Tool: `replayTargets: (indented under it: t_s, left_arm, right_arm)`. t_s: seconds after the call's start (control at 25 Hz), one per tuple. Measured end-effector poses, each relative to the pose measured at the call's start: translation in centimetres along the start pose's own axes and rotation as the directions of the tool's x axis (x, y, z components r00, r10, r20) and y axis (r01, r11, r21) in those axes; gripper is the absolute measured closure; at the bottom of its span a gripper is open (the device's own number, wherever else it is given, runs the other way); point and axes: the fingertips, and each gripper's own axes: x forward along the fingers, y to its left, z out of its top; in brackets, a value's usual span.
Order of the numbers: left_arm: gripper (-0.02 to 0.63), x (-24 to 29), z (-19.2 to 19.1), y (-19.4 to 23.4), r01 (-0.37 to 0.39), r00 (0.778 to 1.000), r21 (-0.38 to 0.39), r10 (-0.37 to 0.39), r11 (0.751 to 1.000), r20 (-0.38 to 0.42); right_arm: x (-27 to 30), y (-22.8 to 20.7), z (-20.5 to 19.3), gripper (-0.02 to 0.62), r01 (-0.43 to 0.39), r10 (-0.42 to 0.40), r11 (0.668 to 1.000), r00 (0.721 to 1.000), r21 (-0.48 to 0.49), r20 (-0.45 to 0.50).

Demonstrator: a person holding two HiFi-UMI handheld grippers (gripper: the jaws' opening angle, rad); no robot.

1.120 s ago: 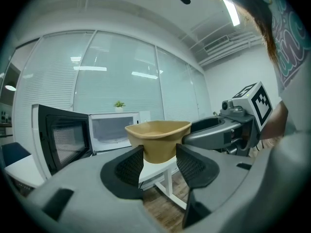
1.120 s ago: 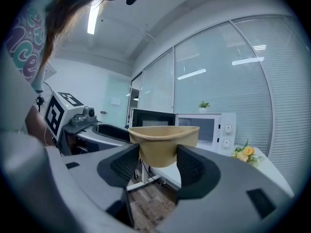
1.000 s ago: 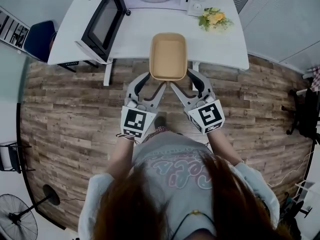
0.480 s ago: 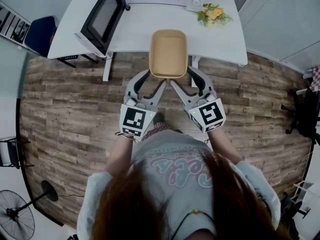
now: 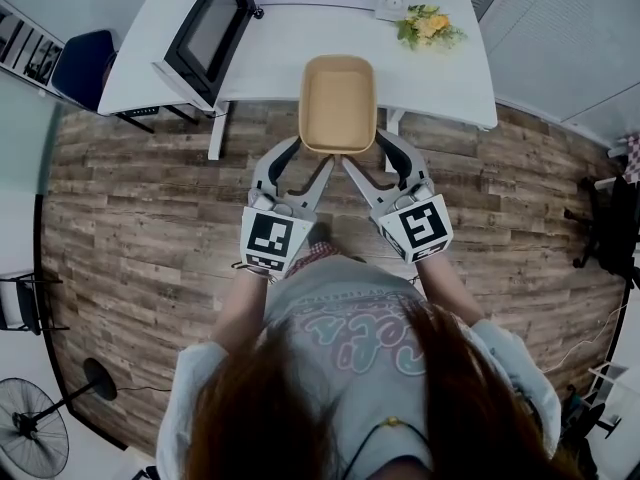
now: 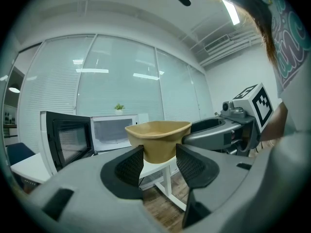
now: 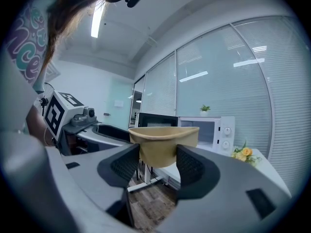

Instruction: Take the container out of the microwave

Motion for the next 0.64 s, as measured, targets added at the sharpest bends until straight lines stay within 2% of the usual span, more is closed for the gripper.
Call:
replayTargets:
  t_s: [0.64]
  left_arm:
    - [0.397,-0.06,-0.23,0.93,-0.005,1.0,-0.001,0.005,1.0,-0.002]
  right_arm:
    - [0.91,0.24,0.08,0.354,0.004,-0.004,1.0,1.0,-0.007,-0.004]
